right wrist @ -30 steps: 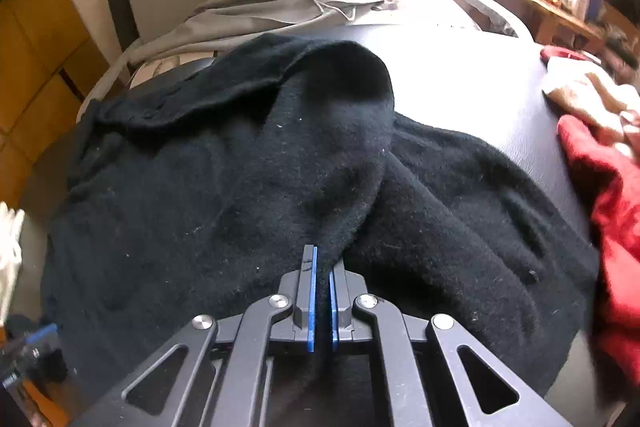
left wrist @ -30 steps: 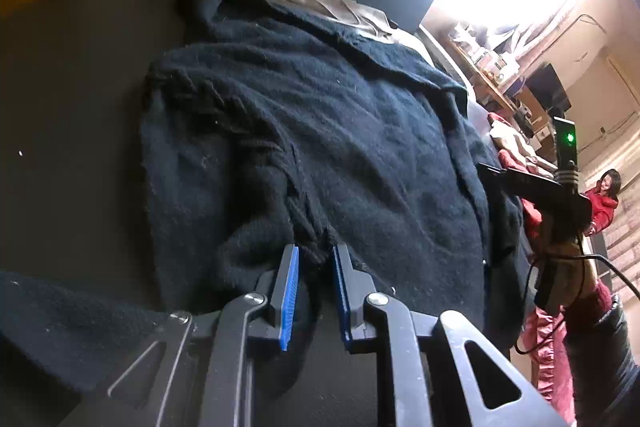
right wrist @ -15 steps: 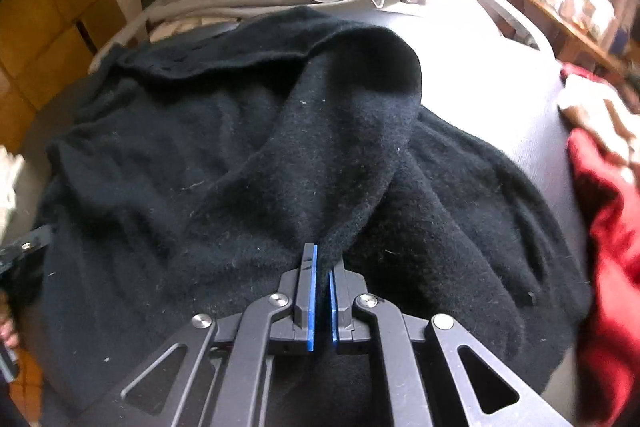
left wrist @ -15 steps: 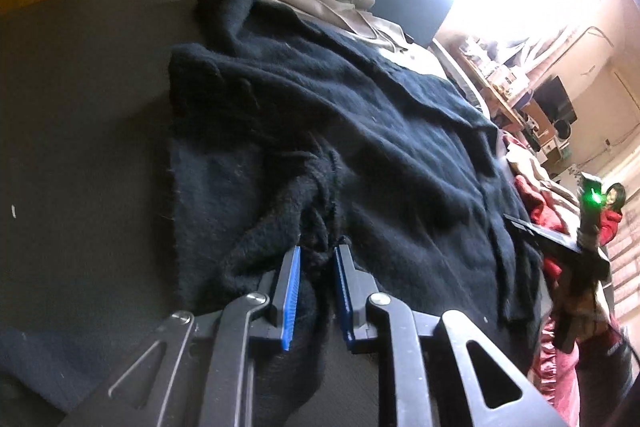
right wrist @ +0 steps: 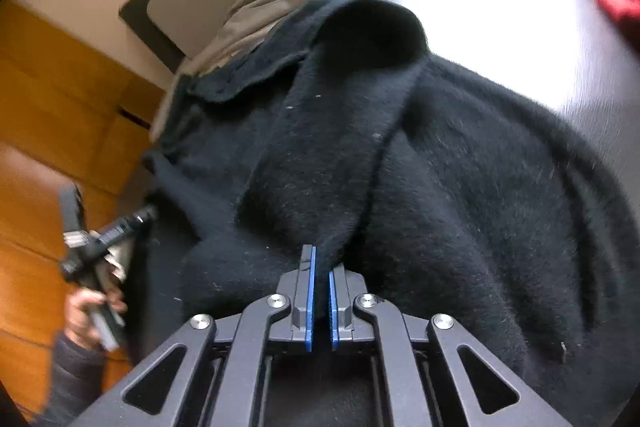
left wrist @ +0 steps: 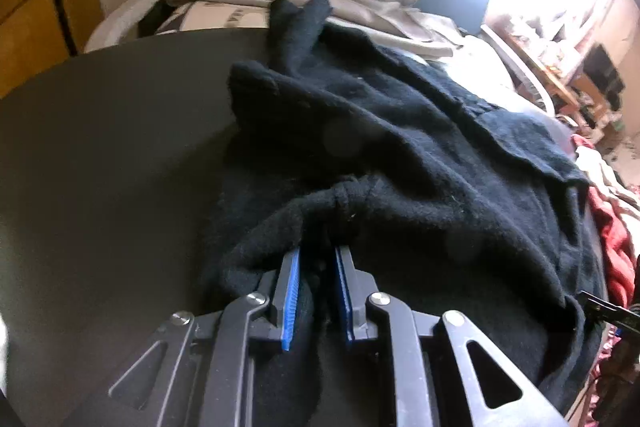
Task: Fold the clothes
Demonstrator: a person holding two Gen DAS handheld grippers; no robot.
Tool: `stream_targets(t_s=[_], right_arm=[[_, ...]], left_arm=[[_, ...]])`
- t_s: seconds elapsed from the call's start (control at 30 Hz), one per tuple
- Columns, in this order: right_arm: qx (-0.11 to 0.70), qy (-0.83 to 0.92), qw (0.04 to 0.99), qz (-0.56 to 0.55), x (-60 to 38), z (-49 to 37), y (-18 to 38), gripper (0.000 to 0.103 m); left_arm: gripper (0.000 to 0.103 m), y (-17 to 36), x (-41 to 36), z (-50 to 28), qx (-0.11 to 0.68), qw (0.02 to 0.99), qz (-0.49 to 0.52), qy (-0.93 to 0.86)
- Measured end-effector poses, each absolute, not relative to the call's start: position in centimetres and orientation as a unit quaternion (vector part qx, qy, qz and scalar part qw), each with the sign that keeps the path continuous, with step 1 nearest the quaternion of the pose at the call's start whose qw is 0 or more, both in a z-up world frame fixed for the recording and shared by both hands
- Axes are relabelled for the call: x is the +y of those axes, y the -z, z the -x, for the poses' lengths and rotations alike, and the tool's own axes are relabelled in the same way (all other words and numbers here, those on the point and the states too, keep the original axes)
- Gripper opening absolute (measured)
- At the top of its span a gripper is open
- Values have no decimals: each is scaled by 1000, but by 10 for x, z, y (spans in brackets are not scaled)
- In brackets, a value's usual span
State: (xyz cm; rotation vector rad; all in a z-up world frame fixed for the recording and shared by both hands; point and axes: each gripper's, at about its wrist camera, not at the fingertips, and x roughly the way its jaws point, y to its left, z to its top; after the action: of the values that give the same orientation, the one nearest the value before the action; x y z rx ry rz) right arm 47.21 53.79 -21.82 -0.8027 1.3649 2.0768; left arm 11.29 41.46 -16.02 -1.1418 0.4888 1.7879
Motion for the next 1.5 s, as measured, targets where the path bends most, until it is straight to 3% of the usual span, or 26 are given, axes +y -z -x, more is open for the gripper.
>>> stream_targets(t_s=[0.13, 0.33, 0.57, 0.8, 0.9, 0.97, 1.07, 1.2, 1.3, 1.4, 1.5], right_arm=[[589, -744, 217, 229, 540, -487, 239, 7], [570, -758, 231, 217, 519, -489, 233, 8], [477, -785, 294, 265, 505, -477, 203, 6], [314, -789, 389, 356, 528, -472, 162, 5], [287, -773, 426, 373, 556, -481, 154, 4], [305, -765, 430, 370, 572, -499, 148, 4], [460, -775, 323, 288, 580, -521, 157, 5], [535, -773, 244, 239, 558, -516, 187, 11], [579, -757, 237, 187, 555, -518, 207, 25], [601, -750, 226, 157, 558, -515, 214, 28], [598, -754, 232, 143, 561, -512, 210, 37]], left_arm=[[18, 141, 369, -145, 154, 478, 442, -743], [18, 147, 318, -220, 112, 530, 455, -707], [19, 158, 335, -292, 181, 587, 424, -665], [17, 171, 339, -280, 184, 592, 458, -637], [13, 173, 339, -274, 185, 593, 461, -634], [13, 175, 338, -269, 175, 596, 467, -629], [13, 177, 338, -268, 167, 596, 471, -628], [13, 176, 336, -271, 172, 598, 461, -633], [13, 175, 336, -273, 178, 596, 454, -637], [13, 175, 335, -273, 173, 596, 455, -639], [13, 177, 334, -271, 161, 595, 459, -639]])
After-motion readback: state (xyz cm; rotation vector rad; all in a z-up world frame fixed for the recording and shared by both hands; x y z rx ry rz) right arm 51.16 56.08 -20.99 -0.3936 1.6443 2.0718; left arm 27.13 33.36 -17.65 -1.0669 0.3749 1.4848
